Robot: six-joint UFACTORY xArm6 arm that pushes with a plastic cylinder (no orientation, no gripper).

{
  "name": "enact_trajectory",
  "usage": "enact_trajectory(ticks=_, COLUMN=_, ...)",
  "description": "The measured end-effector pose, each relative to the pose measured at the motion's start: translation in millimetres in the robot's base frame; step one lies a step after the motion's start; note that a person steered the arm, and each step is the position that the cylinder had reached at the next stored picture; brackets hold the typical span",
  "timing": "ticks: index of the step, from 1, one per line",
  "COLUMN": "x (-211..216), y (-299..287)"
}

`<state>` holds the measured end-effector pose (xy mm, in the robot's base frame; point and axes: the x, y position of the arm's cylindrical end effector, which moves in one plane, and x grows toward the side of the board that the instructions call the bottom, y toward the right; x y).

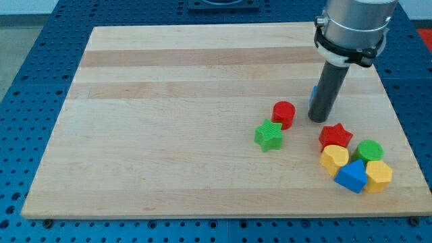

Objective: Move your arm to the center right

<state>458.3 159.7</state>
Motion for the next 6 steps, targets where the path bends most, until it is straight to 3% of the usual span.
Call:
enact_trajectory(ticks=4, x=24.3, y=64.2)
enact_trajectory(ticks=6, x=-64.9, y=96.1)
